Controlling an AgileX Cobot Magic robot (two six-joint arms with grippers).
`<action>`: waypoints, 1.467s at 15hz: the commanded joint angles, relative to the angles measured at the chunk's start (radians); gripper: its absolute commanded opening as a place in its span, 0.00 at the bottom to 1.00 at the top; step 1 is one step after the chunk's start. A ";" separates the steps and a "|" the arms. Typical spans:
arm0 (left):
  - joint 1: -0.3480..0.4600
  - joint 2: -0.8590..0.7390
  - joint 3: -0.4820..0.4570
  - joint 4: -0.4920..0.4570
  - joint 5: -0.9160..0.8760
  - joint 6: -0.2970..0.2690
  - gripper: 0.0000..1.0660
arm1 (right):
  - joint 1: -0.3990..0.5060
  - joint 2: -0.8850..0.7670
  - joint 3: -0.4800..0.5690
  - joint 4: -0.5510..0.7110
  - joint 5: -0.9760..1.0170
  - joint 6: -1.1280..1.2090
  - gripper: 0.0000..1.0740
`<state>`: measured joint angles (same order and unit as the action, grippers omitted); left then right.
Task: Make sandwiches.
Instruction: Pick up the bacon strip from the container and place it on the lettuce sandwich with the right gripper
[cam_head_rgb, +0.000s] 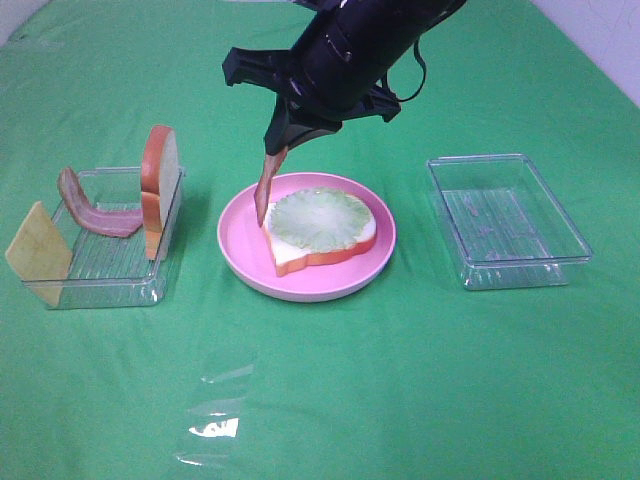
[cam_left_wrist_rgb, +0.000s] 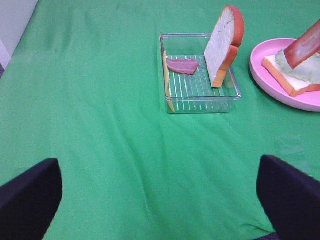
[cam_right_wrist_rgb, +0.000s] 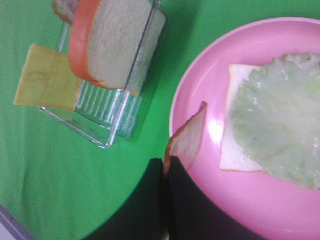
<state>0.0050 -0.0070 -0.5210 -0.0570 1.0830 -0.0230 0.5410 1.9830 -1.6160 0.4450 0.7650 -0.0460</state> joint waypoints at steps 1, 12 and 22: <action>0.002 -0.004 0.004 -0.001 -0.005 0.000 0.92 | 0.002 0.038 -0.048 0.069 0.001 -0.055 0.00; 0.002 -0.004 0.004 -0.001 -0.005 0.000 0.92 | 0.001 0.155 -0.088 -0.385 -0.004 0.095 0.00; 0.002 -0.004 0.004 -0.001 -0.005 0.000 0.92 | 0.001 0.183 -0.088 -0.404 0.006 0.108 0.66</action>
<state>0.0050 -0.0070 -0.5210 -0.0570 1.0830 -0.0230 0.5410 2.1640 -1.6980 0.0490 0.7720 0.0640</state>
